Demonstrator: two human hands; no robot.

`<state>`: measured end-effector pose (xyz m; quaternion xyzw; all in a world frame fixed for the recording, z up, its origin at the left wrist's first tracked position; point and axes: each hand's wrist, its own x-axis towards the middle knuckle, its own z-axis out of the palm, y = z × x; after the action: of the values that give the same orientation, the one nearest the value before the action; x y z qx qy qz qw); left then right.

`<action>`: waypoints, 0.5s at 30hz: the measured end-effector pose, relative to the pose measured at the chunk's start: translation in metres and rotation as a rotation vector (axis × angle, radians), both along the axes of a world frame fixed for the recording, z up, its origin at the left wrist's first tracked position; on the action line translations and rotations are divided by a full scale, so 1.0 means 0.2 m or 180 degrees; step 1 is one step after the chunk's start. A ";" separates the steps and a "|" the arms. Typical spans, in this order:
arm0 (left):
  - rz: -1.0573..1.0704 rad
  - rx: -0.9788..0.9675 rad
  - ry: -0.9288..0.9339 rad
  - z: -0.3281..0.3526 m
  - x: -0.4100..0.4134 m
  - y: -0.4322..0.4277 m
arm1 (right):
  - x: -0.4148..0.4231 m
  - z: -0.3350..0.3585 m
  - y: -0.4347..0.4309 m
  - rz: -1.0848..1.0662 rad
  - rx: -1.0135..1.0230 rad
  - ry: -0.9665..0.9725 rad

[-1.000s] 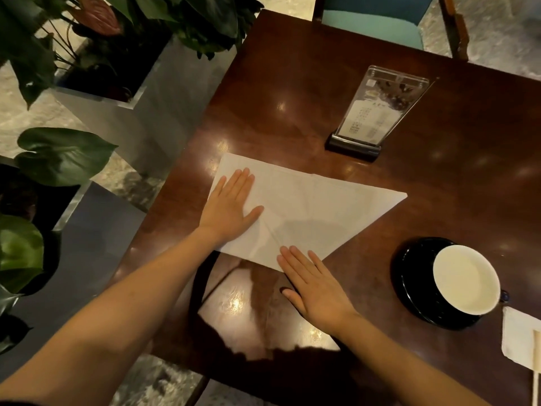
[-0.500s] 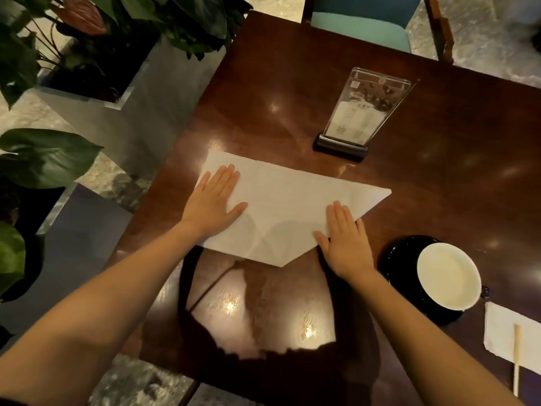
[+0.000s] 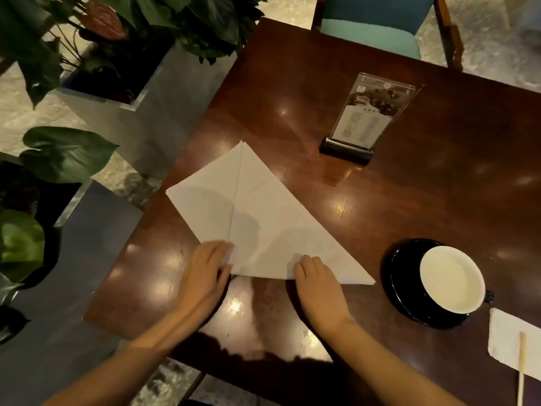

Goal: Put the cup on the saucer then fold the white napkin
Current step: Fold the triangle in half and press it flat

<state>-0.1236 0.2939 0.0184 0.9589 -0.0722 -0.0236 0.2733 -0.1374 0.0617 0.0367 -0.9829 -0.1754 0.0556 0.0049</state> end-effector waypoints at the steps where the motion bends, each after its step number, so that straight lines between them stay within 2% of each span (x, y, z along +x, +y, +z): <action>1: 0.0066 -0.0038 -0.0024 0.00 -0.05 0.01 | 0.00 0.01 -0.01 0.0090 -0.0050 -0.0007; 4: 0.0092 0.0050 -0.0126 0.00 -0.11 0.03 | -0.02 0.05 -0.08 0.0151 -0.0238 -0.0005; 11: -0.0234 0.0582 -0.0616 0.00 -0.07 0.04 | 0.05 0.11 -0.19 -0.0343 -0.0631 0.0210; 15: -0.0314 0.0997 -0.0648 0.03 -0.07 0.02 | 0.09 0.13 -0.21 -0.0296 -0.0743 0.0340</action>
<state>-0.1378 0.2980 0.0245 0.9825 -0.1418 0.0492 0.1105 -0.1193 0.0201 0.0629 -0.9795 -0.1215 0.1275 -0.0977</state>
